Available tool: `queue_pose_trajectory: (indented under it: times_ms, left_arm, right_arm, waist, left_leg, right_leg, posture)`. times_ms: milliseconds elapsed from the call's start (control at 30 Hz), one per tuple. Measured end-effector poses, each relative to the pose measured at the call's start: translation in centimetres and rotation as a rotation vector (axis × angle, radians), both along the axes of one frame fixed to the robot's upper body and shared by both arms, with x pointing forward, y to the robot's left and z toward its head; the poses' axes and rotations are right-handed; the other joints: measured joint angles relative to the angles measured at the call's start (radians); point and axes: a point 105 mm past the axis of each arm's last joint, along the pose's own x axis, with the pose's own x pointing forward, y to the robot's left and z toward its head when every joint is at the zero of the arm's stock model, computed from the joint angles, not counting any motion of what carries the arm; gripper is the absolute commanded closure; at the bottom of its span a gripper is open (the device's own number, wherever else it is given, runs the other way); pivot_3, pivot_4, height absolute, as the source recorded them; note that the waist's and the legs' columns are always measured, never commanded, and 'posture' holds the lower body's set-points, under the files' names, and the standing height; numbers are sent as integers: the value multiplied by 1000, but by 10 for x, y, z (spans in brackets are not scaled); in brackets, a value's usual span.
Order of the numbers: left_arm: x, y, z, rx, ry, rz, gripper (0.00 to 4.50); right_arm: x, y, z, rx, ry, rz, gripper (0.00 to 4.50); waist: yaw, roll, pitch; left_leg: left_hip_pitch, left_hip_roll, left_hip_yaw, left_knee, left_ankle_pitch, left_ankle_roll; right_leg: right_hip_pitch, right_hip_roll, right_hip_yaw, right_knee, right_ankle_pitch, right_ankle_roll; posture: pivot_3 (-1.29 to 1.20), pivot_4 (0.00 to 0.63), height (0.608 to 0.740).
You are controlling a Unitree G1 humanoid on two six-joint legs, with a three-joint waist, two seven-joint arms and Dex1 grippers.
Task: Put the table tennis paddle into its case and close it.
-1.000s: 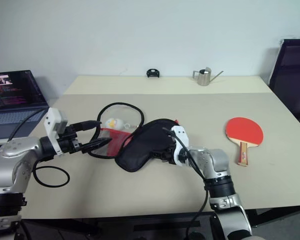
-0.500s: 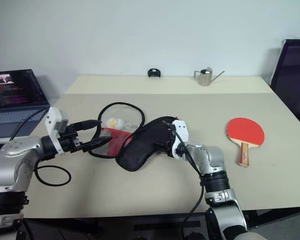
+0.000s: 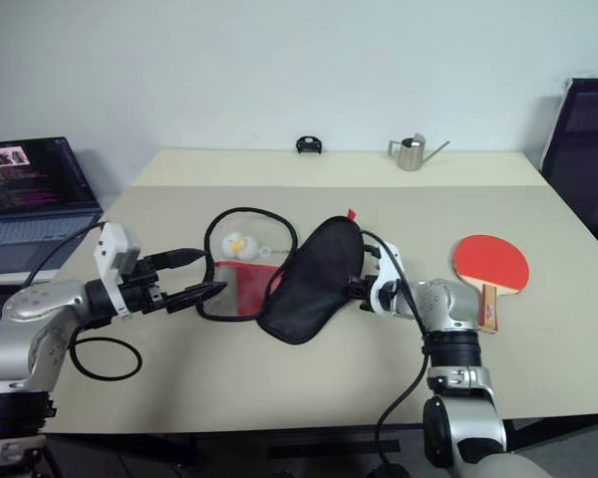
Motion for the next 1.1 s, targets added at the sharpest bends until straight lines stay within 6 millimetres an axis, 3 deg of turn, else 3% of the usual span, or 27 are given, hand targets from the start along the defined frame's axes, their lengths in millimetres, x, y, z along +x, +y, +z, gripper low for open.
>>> queue_pose_trajectory:
  times_ms: [333,567,1100]
  left_arm:
    - [-2,-9,-5,-3,15,-31,0]
    - [-2,-14,-6,-3,21,-46,0]
    - [-3,-21,-7,2,25,-76,0]
  right_arm:
    - [18,-61,11,-169,-13,-7,4476]
    - [31,-73,13,-305,-77,71,4476]
    - [61,-73,29,-539,-251,191,4476]
  waist:
    - [0,0,0]
    - [0,0,0]
    - [0,0,0]
  left_leg:
    - [0,0,0,0,0,0]
    - [0,0,1,0,0,0]
    - [-1,0,1,0,0,0]
  right_leg:
    - [0,0,0,-1,0,0]
    - [0,0,0,-1,0,0]
    - [-1,0,0,-1,0,0]
  posture:
    - [0,150,740]
    - [0,150,740]
    - [0,150,740]
